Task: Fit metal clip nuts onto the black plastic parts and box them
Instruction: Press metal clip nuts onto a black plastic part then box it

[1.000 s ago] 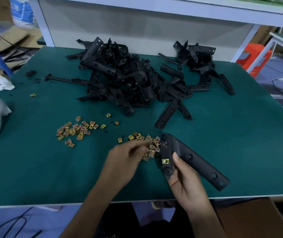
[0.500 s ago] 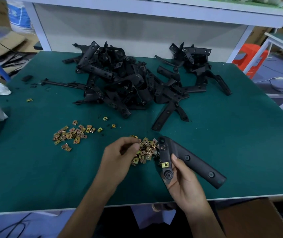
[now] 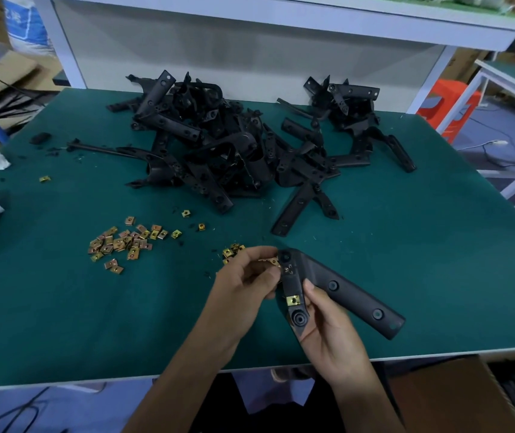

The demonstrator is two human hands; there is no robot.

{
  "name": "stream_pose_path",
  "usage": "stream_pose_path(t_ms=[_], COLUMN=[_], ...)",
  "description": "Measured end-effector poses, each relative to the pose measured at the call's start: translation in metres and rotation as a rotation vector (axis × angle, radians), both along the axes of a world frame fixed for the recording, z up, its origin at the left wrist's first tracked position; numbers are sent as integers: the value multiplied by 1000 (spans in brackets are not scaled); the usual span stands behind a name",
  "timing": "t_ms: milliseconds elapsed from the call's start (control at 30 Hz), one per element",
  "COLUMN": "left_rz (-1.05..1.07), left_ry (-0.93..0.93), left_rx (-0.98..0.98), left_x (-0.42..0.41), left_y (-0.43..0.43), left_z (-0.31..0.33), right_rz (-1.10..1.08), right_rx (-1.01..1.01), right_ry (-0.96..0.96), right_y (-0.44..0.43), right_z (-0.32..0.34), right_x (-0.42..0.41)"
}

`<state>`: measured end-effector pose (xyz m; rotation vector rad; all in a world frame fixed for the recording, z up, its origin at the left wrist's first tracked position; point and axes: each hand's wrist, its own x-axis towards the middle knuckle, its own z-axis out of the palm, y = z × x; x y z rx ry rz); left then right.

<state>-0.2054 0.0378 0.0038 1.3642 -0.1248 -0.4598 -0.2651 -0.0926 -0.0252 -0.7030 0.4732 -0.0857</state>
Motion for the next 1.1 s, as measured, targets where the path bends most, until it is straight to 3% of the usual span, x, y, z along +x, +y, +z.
stream_pose_path(t_ms=[467,800,1100], left_rz=[-121,-397,-489], left_ry=[-57,-320,-318], left_rx=[10,258,266], left_x=[11,30,32], left_y=[12,37,42], left_z=[2,11,14], right_rz=[37,49,75], right_rx=[27,-8,1], right_ry=[37,30,-18], right_y=[0,-3,-2], right_z=[6,2,0], right_x=[-2,-4,-9])
